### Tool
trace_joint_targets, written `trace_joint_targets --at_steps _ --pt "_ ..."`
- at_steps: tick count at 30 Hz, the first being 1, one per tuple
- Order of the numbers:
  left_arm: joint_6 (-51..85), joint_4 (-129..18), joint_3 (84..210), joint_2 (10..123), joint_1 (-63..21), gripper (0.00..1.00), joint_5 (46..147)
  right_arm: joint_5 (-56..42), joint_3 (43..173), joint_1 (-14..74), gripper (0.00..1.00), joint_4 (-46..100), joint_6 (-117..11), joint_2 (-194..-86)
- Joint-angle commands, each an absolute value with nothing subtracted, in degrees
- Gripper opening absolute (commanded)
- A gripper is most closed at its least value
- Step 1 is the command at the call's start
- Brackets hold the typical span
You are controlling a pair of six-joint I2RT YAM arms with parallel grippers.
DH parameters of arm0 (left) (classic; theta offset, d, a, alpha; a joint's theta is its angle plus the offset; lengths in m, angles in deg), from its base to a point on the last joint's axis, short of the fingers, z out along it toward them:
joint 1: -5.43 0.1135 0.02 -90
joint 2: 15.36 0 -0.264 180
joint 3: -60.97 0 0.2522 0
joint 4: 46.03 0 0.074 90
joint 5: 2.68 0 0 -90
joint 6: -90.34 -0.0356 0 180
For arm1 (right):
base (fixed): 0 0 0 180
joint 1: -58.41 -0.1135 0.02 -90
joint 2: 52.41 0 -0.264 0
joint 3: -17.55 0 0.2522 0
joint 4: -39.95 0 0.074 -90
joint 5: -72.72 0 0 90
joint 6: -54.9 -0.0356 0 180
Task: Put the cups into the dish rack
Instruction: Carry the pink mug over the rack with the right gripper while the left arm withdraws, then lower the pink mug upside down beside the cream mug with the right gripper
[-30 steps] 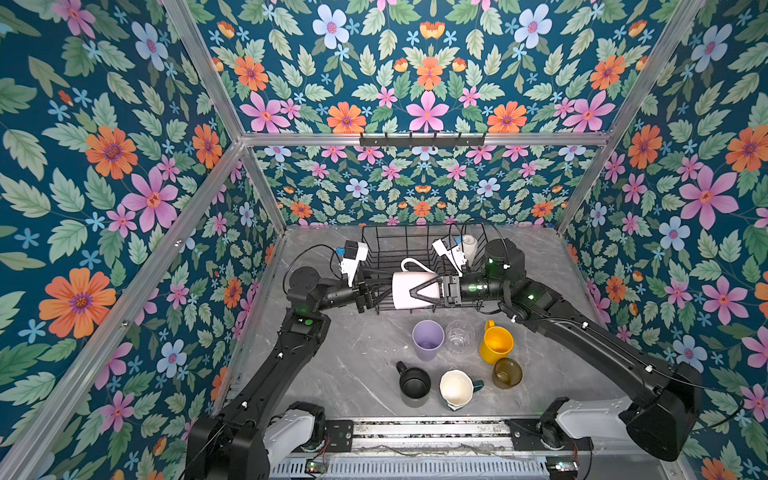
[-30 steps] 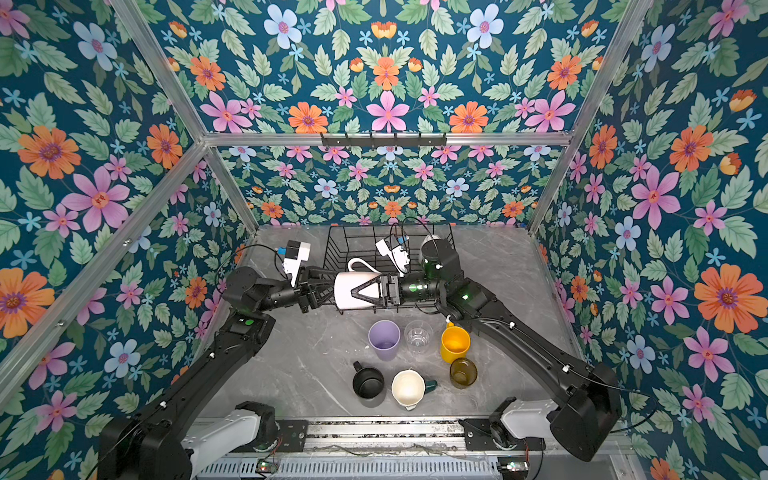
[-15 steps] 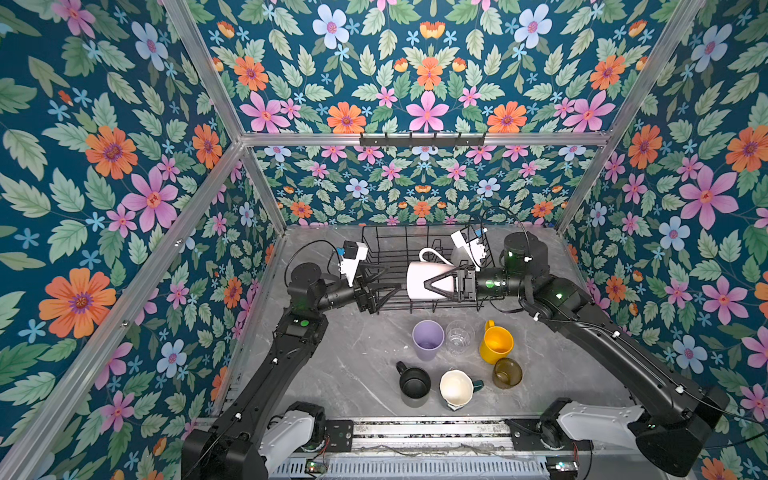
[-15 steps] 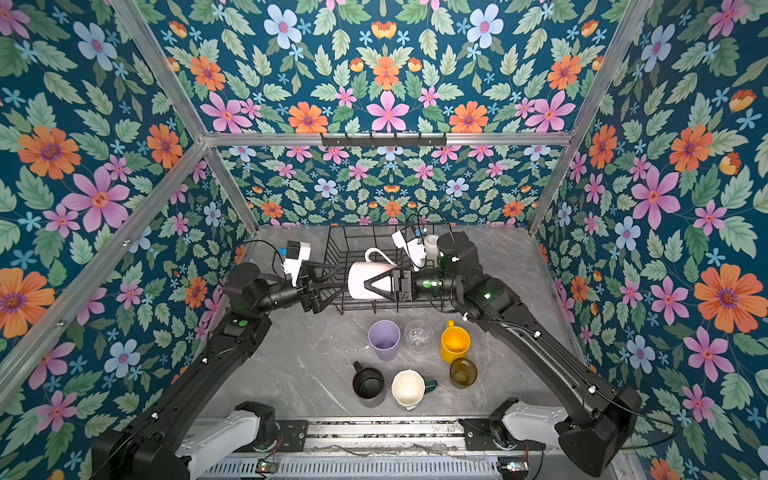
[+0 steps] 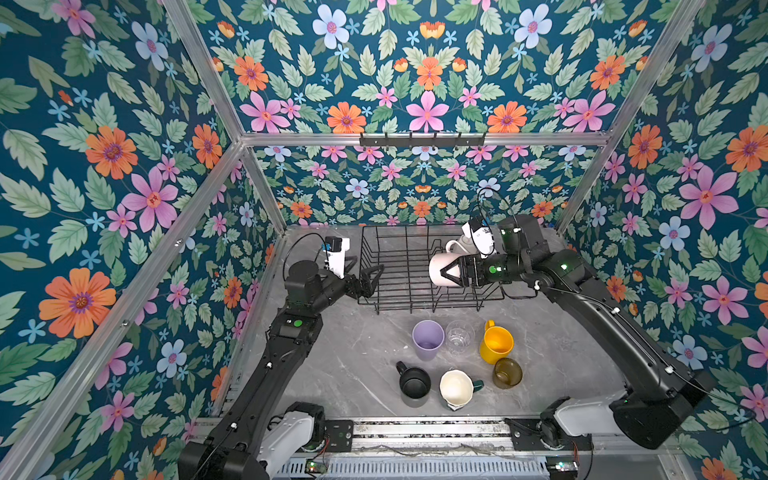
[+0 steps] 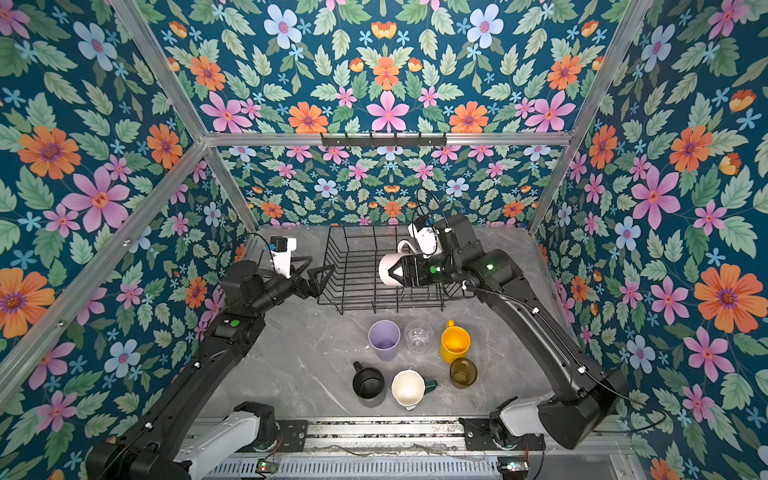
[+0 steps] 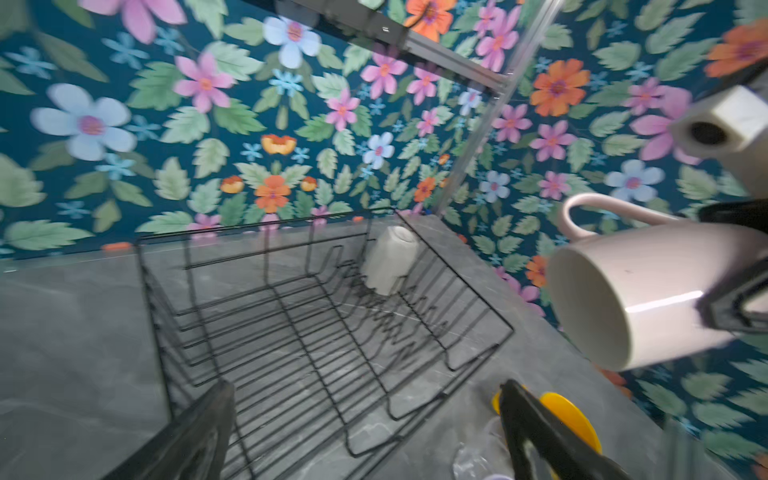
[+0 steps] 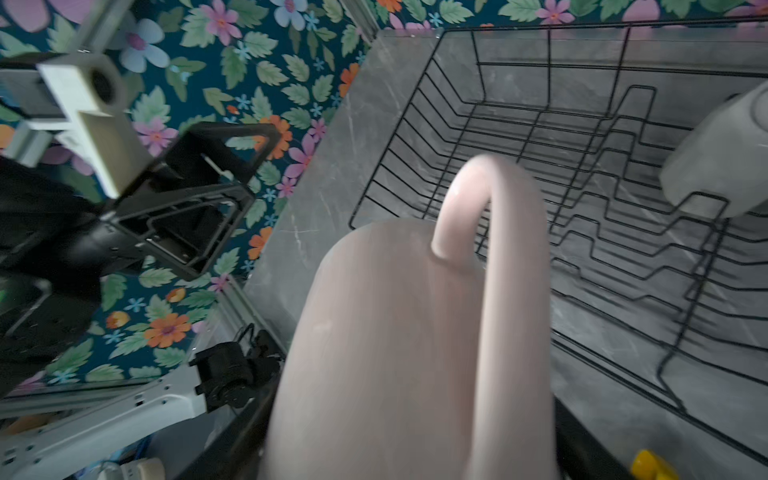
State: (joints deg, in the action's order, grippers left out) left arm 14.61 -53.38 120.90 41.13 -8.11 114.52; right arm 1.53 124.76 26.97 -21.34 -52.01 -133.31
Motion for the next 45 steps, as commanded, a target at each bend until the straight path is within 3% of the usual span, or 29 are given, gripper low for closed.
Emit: trace_joint_targets --at_steps 1,8,19,29,45 --pt "10.4 -55.9 121.3 39.7 -7.9 1.00 98.5 -6.7 129.4 26.9 0.00 -27.5 -48.4 -136.7" --pt "5.9 -55.0 122.2 38.4 -7.7 1.00 88.9 -15.1 141.4 26.9 0.00 -35.0 -47.3 -148.5" --pt "4.9 -52.9 121.5 37.8 -7.5 1.00 87.5 -22.7 160.1 27.3 0.00 -42.4 -40.5 -165.2" --pt "5.2 -53.8 120.1 35.9 -7.4 1.00 86.3 -22.9 173.3 28.8 0.00 -46.5 -39.8 -177.7" --pt "5.3 -54.1 119.6 35.2 -7.3 1.00 86.4 -23.3 179.0 31.4 0.00 -47.1 -49.7 -184.7"
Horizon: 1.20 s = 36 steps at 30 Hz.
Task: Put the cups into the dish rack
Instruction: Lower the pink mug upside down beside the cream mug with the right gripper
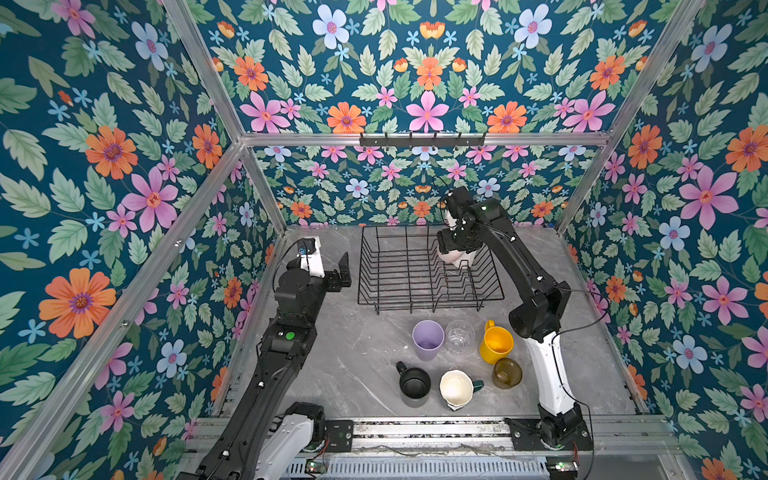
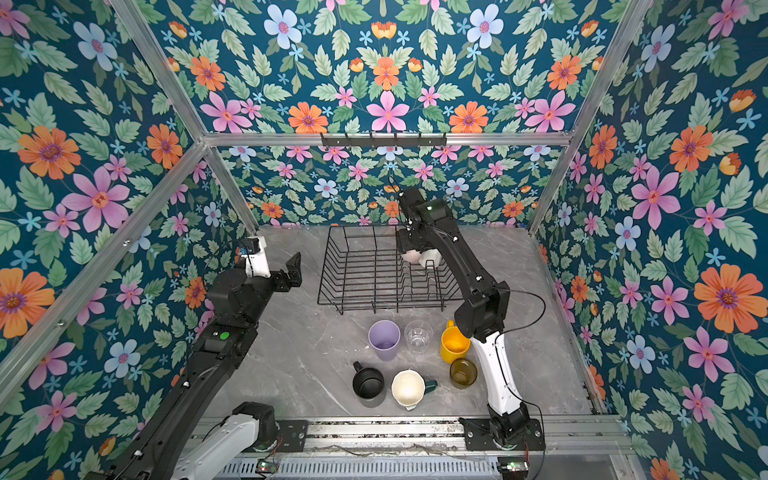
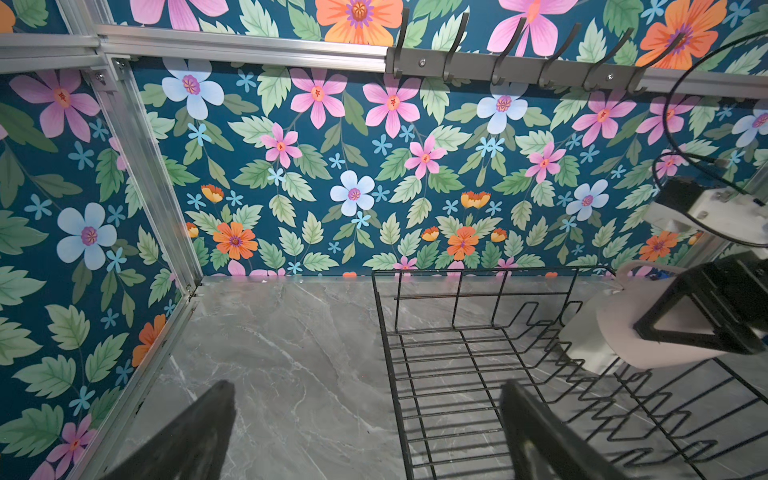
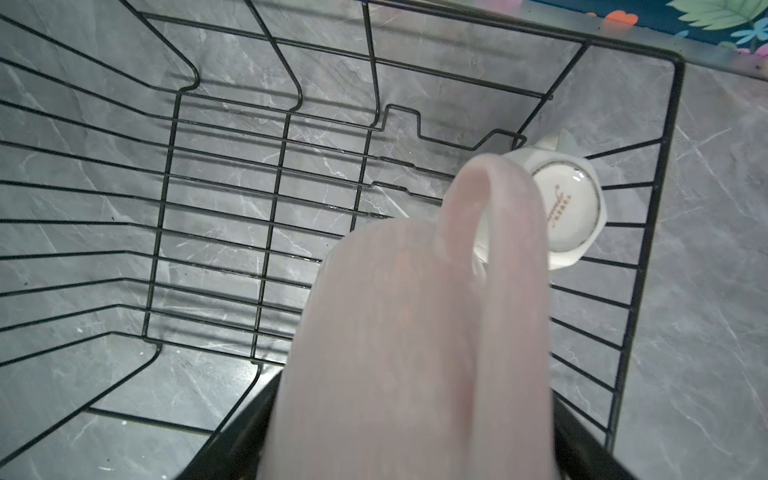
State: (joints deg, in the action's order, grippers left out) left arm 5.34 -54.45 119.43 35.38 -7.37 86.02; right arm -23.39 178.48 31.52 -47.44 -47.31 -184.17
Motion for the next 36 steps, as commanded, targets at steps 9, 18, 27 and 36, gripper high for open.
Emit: trace_joint_targets --at_steps 9,18,27,36 --pt "5.6 -54.3 119.6 35.0 -7.2 1.00 87.0 -22.9 180.2 31.4 0.00 -46.5 -50.2 -188.1" --pt "5.4 -54.8 119.7 34.5 -7.2 1.00 87.1 -22.8 182.5 31.4 0.00 -45.4 -50.5 -192.3" --pt "5.8 -54.9 119.7 34.6 -7.1 1.00 87.7 -21.9 182.7 31.5 0.00 -44.8 -50.6 -195.4" --pt "6.0 -54.9 119.7 34.9 -7.0 1.00 88.0 -20.7 182.7 31.7 0.00 -44.7 -50.7 -197.7"
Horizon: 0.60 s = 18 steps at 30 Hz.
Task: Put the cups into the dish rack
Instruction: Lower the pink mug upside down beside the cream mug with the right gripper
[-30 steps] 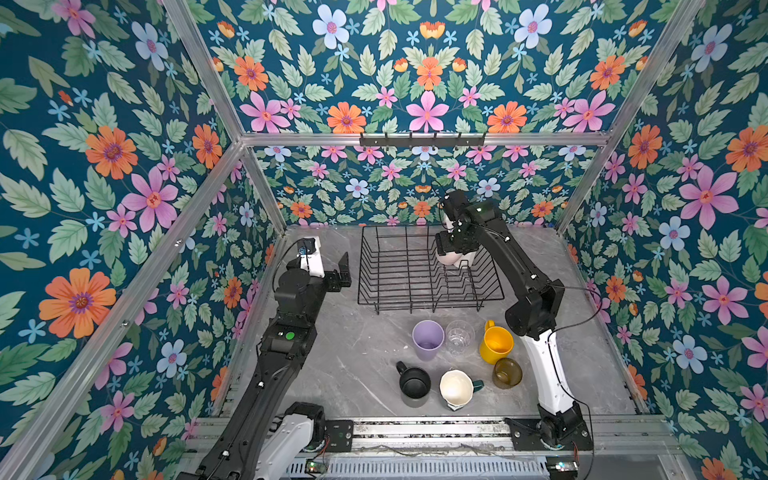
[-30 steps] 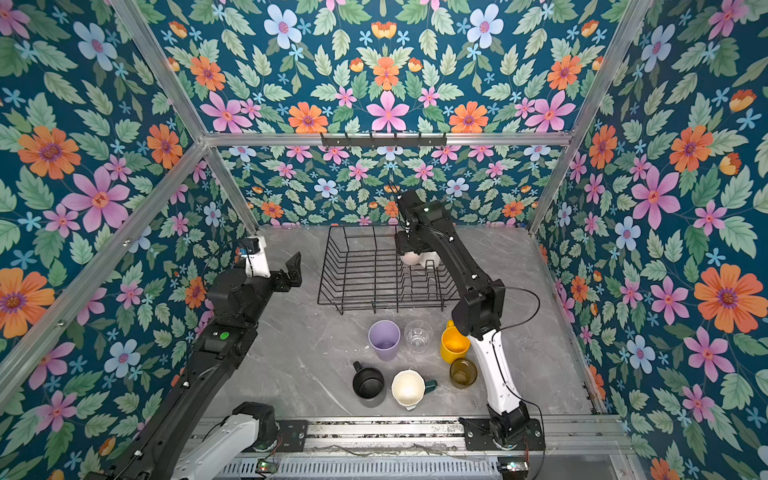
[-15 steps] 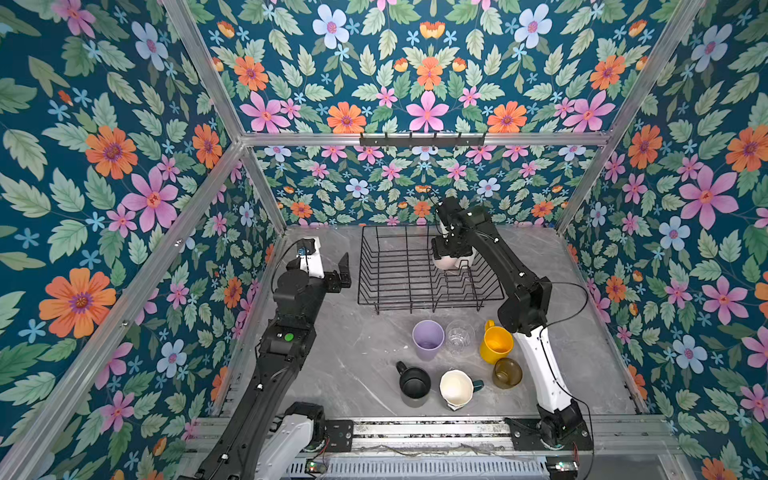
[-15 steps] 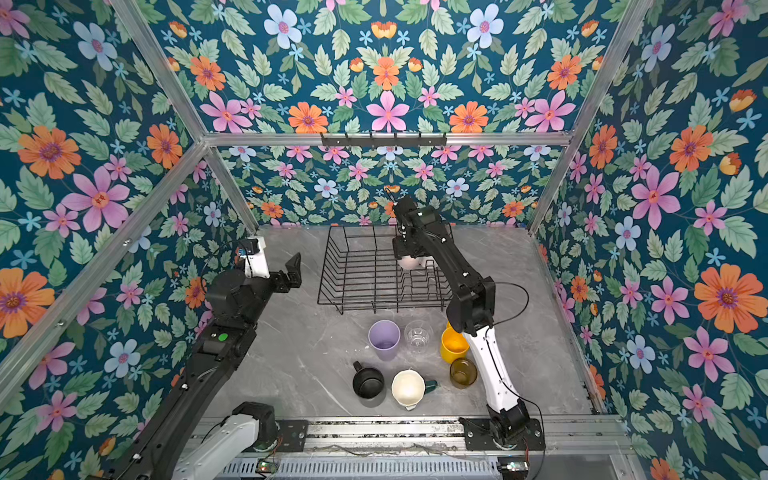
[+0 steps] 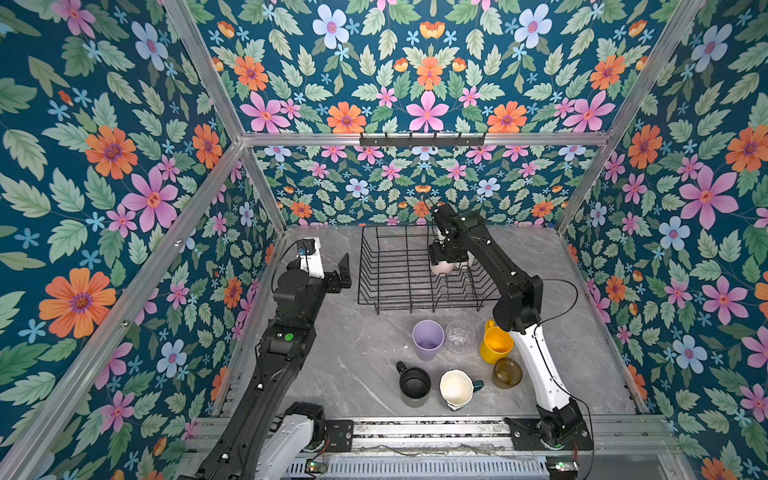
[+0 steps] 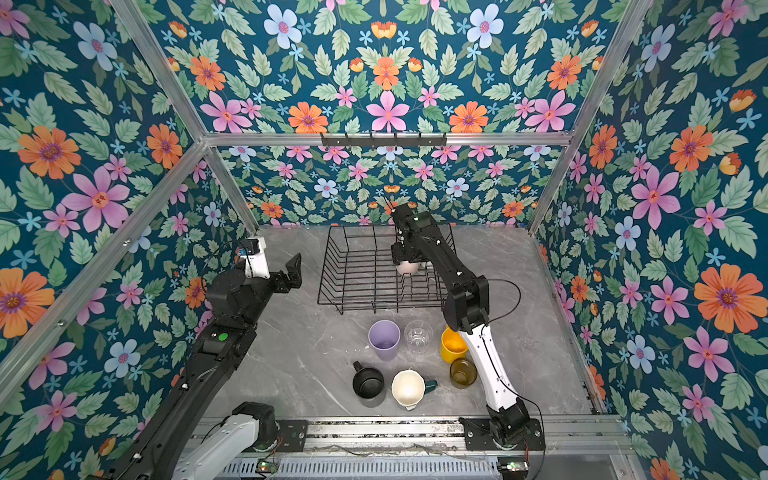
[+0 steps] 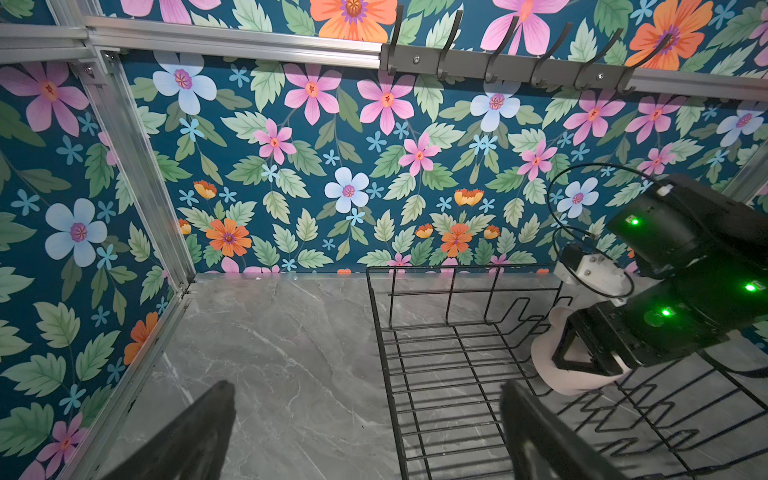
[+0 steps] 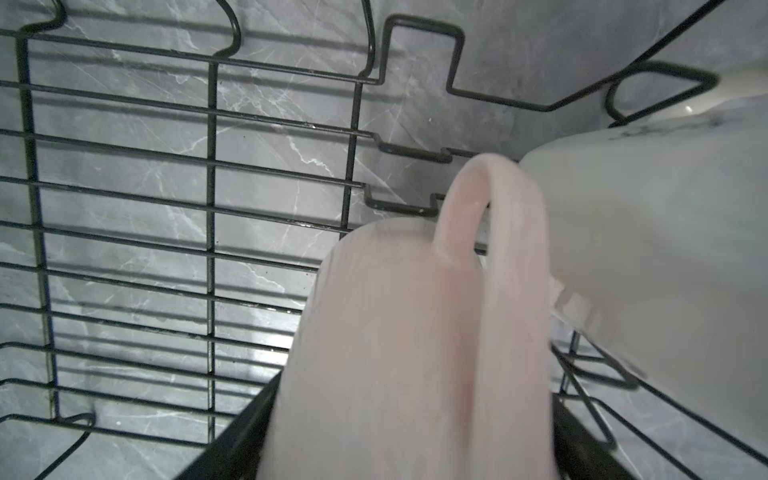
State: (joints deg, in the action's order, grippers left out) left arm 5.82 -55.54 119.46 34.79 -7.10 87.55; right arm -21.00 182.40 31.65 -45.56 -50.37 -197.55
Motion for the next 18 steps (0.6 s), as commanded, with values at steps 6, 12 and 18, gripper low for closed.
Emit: trace_joint_targets --at_steps 6,12,18 --pt "6.0 -54.9 119.7 35.2 -7.0 1.00 88.3 -19.8 182.3 31.7 0.55 -44.9 -50.5 -198.2" --pt "6.1 -54.8 119.7 35.2 -7.0 1.00 88.4 -19.5 181.7 31.7 0.71 -44.5 -50.2 -198.3" --pt "6.1 -54.9 119.9 35.1 -7.0 1.00 88.5 -18.9 181.3 31.7 0.77 -44.4 -50.2 -198.6"
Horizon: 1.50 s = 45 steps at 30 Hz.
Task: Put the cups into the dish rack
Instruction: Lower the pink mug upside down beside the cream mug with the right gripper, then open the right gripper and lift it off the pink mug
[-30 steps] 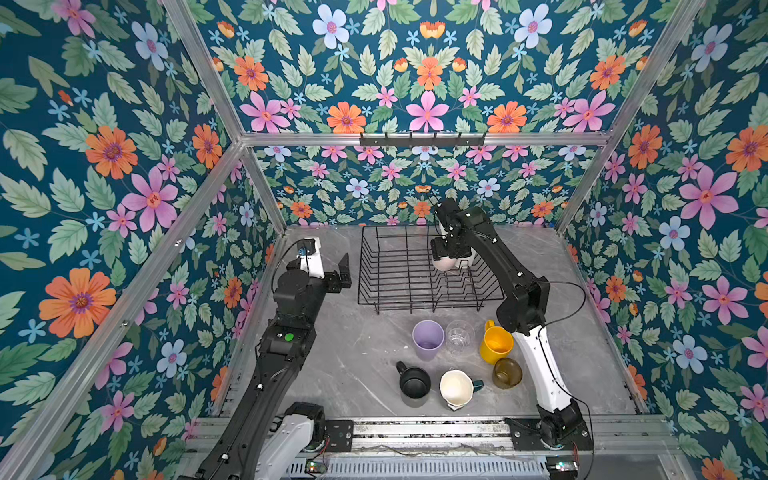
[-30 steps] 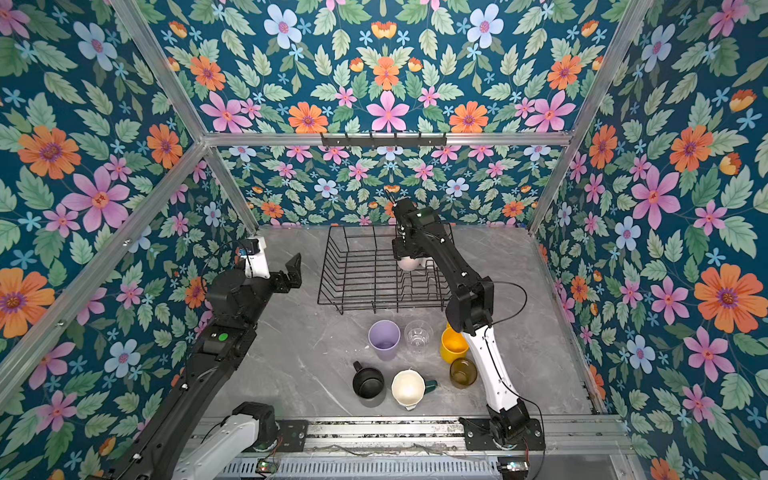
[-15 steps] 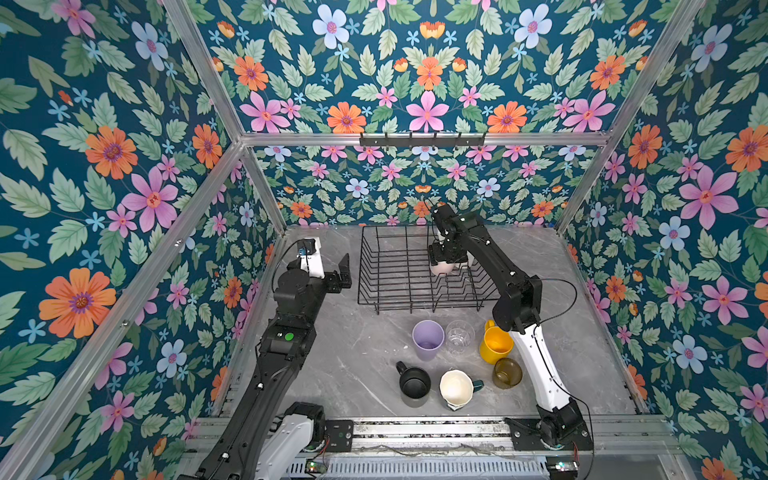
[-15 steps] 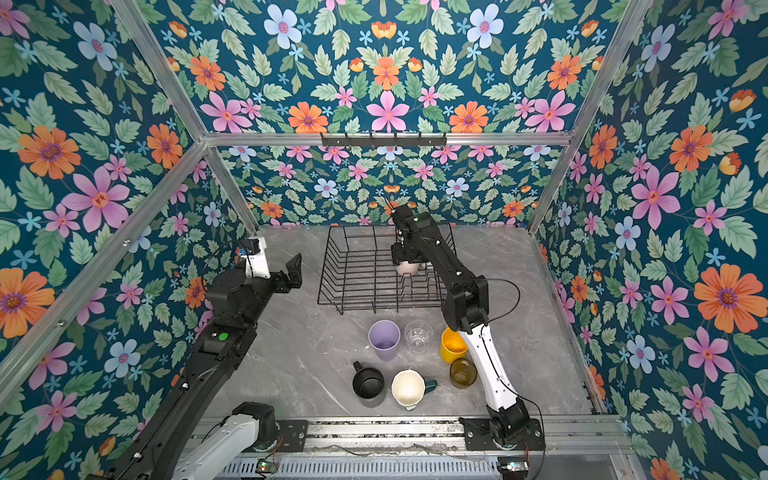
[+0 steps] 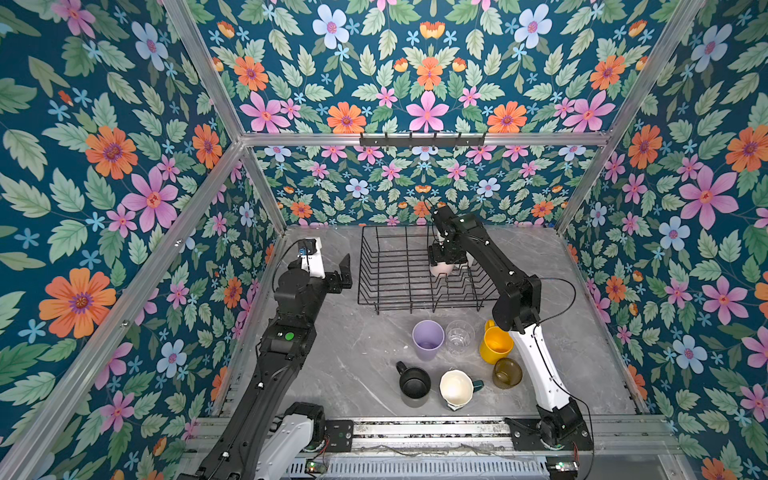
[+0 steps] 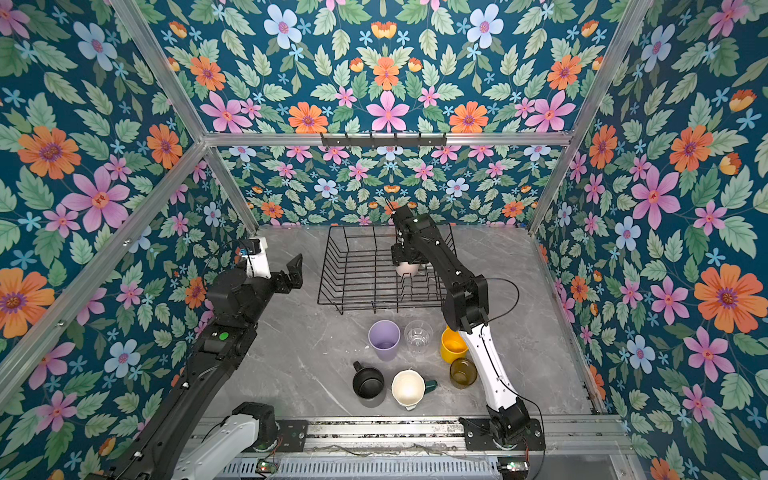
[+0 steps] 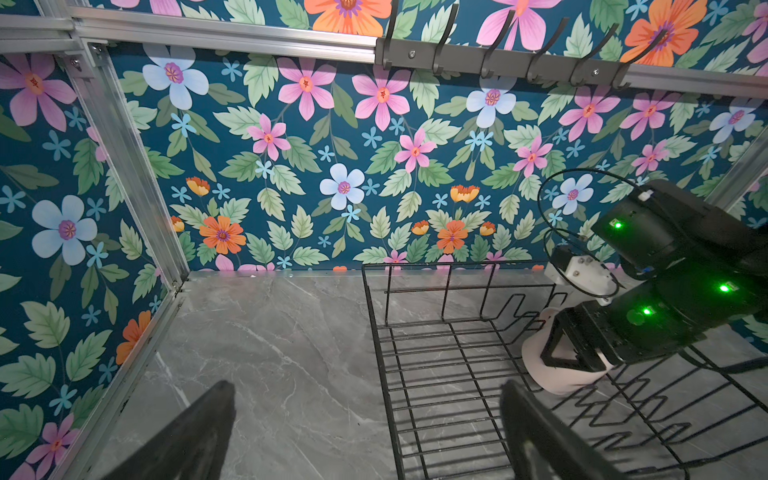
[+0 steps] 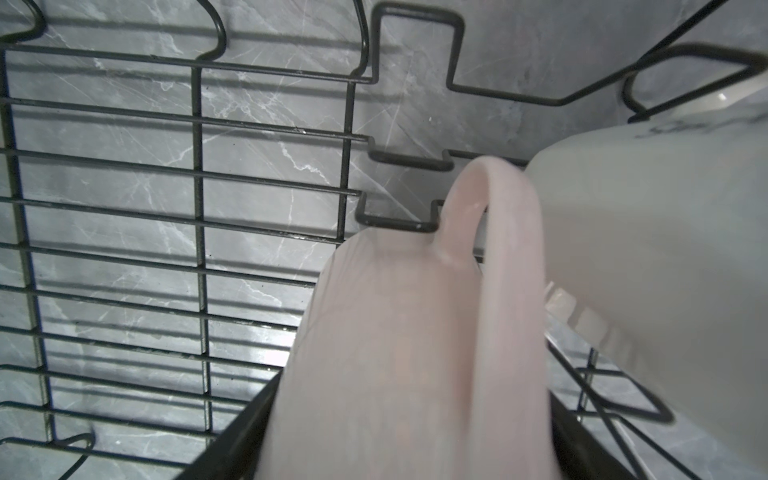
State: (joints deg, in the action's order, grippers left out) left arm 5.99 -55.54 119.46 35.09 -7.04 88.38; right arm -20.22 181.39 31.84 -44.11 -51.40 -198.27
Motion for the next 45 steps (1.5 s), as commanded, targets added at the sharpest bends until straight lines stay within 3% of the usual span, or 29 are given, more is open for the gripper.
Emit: trace_joint_targets --at_steps 1,19,27,32,39,45 --pt "6.1 -54.9 119.9 35.1 -7.0 1.00 88.5 -18.7 181.3 31.7 0.79 -44.3 -50.1 -198.6" --pt "6.4 -55.0 119.9 35.3 -6.8 1.00 88.6 -18.3 180.8 31.7 0.87 -44.1 -49.8 -196.7" --pt "6.6 -55.0 120.0 35.6 -6.6 1.00 88.8 -17.3 175.7 31.7 0.87 -40.4 -50.4 -187.8" --pt "6.8 -55.4 120.1 35.4 -6.6 1.00 88.6 -14.6 163.2 31.7 0.87 -33.7 -52.0 -177.0" --pt "7.5 -55.5 120.3 36.0 -6.6 1.00 89.3 -12.4 130.3 31.3 0.87 -16.2 -56.6 -153.6" --pt "8.2 -55.7 120.5 36.8 -6.6 1.00 90.2 -13.6 112.1 30.8 0.87 -12.2 -59.0 -138.1"
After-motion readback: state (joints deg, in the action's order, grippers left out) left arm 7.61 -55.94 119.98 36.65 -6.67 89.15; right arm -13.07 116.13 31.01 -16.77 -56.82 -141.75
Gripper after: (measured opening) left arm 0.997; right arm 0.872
